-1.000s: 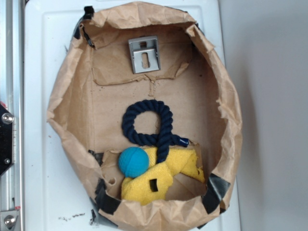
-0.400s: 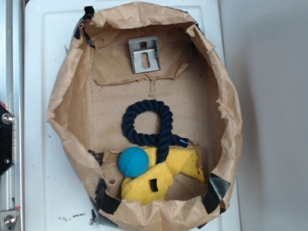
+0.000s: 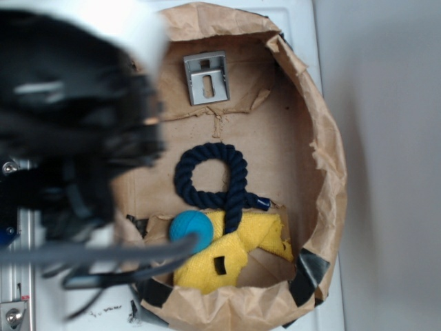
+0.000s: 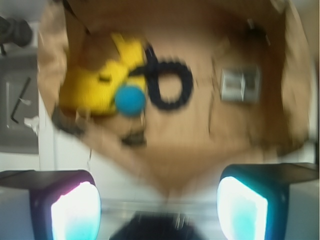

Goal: Grab the yellow cloth.

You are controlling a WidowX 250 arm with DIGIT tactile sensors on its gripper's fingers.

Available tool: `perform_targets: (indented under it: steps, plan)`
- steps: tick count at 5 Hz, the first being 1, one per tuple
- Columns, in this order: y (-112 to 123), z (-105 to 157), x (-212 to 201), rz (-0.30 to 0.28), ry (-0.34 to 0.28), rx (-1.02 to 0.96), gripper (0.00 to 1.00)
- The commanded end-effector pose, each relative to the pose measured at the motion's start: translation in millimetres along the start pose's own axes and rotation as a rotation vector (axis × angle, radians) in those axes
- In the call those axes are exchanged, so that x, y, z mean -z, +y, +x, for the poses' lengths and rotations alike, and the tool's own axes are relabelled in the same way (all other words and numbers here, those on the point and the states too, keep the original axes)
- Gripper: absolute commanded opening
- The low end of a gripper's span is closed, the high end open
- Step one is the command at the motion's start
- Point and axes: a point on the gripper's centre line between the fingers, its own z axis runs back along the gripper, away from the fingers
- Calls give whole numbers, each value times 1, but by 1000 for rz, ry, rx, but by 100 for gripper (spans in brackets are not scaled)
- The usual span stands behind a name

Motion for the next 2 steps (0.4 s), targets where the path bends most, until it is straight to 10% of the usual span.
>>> perform_targets:
  steps: [1, 2]
  plan:
    - [26, 69, 16, -3, -149, 302, 100]
    - [13, 70, 41, 34, -142, 481, 100]
